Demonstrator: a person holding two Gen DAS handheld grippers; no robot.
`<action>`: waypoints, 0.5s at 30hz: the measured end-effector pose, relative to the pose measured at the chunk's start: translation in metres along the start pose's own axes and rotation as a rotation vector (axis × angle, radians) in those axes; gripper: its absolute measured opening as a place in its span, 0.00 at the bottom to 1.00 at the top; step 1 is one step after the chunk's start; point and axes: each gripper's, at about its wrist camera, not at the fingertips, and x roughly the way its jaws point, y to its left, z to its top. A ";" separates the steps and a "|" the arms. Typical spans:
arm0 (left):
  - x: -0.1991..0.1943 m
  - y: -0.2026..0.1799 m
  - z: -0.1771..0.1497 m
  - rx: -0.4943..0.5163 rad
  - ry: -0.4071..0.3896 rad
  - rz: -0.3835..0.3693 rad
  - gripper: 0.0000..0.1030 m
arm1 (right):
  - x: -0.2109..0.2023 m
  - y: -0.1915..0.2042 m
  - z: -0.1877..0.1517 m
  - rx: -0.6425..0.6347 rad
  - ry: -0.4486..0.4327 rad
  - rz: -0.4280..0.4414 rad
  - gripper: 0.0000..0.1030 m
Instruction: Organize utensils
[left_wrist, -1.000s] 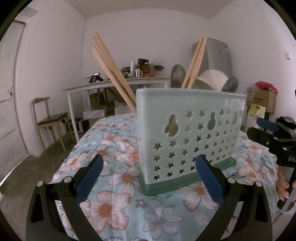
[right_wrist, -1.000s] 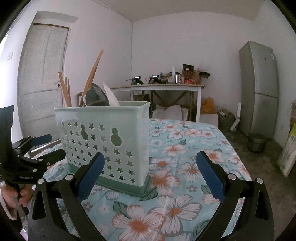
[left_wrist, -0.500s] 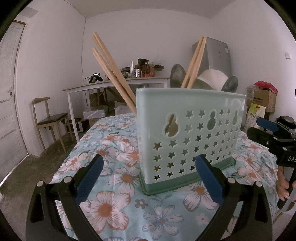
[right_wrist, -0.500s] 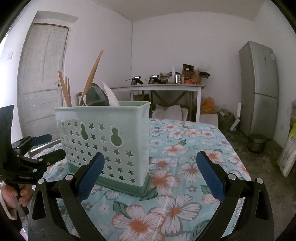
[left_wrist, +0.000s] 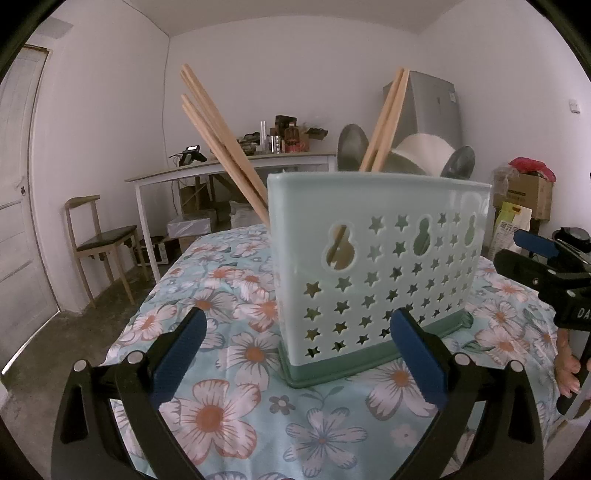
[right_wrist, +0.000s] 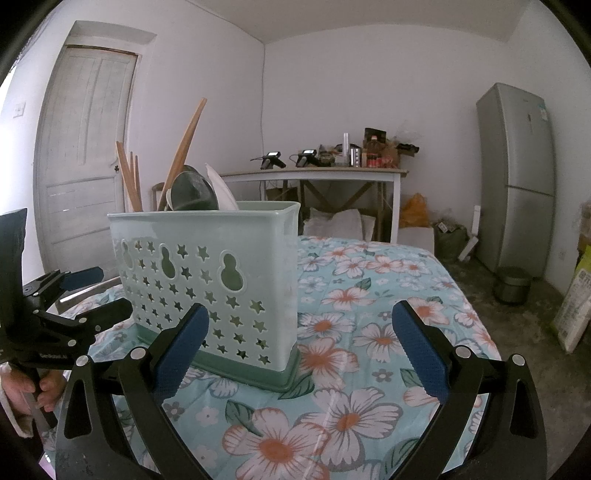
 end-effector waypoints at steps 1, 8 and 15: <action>0.000 0.000 0.000 0.000 0.000 0.000 0.95 | 0.000 0.000 0.000 0.000 -0.001 0.000 0.92; 0.000 0.000 0.000 0.001 0.001 0.001 0.95 | 0.000 0.000 0.000 0.000 0.000 0.001 0.92; 0.000 0.000 0.001 0.001 0.001 0.000 0.95 | 0.000 0.001 0.000 0.000 0.000 0.000 0.92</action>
